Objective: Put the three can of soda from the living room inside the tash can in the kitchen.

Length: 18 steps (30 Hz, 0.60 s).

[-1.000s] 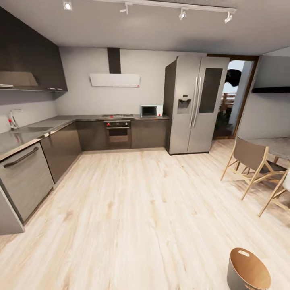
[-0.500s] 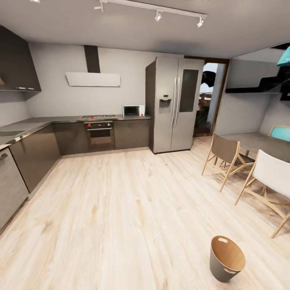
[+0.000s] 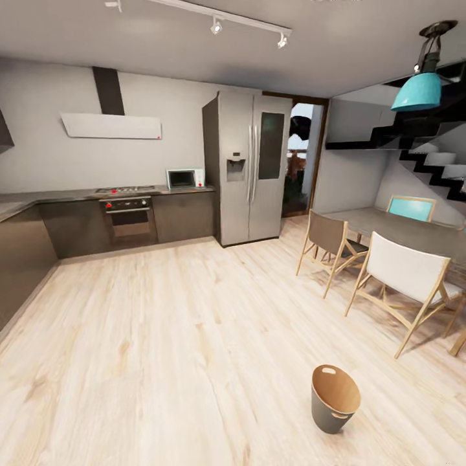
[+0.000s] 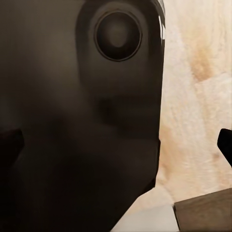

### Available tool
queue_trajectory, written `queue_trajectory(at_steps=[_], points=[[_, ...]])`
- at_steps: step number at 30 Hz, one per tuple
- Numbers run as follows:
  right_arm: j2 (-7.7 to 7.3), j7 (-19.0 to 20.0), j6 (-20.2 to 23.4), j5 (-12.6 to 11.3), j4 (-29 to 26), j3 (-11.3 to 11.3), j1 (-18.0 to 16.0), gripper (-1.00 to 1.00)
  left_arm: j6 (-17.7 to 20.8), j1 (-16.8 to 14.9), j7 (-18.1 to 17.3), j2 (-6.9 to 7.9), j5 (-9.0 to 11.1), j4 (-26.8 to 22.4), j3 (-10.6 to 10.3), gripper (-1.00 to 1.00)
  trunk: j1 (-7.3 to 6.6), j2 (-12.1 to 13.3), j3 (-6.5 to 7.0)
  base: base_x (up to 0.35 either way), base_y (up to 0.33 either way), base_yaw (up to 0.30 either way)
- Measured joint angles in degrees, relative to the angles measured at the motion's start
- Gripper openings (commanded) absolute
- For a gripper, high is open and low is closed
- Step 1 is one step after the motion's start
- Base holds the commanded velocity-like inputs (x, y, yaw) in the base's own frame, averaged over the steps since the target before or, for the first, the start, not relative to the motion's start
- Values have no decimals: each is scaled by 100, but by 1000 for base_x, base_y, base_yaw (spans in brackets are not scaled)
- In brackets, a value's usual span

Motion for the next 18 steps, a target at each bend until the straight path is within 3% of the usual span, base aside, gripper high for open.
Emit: queue_trajectory(at_steps=[10,18], points=[[-4,189,0,39,0,11,0,100,-1,0,0,2,2,-14,0,100,0,0,0,10,17,-281],[2,200,0,63,0,42,1,100,-60,0,-7,5,8,-18,0,100,0,0,0,166,186,-87]])
